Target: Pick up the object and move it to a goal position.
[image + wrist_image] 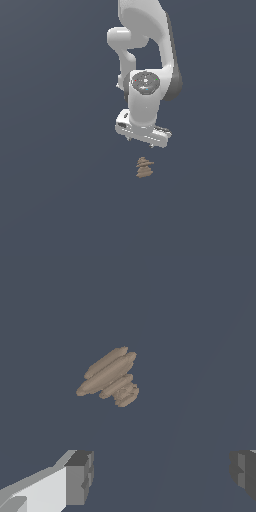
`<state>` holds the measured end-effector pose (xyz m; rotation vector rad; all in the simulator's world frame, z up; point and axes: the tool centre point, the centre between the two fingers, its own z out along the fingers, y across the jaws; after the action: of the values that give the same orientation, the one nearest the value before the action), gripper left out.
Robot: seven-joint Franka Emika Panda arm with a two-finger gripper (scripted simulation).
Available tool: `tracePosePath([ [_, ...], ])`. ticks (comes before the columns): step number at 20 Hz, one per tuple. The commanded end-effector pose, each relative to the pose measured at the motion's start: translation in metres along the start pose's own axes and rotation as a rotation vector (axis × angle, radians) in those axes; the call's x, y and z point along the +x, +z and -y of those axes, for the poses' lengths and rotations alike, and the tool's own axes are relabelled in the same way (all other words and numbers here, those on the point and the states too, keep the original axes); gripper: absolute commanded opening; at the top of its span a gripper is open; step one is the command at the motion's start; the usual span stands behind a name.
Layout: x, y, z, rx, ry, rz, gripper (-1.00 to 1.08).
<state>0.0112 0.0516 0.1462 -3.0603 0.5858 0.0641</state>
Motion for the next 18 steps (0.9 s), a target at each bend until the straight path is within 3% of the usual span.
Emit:
tracePosePath([
  [1,0.004,0.003,0.002,0.000,0.068,-0.002,1.00],
  [18,0.027,0.023,0.019,0.001,0.515,-0.020,1.00],
])
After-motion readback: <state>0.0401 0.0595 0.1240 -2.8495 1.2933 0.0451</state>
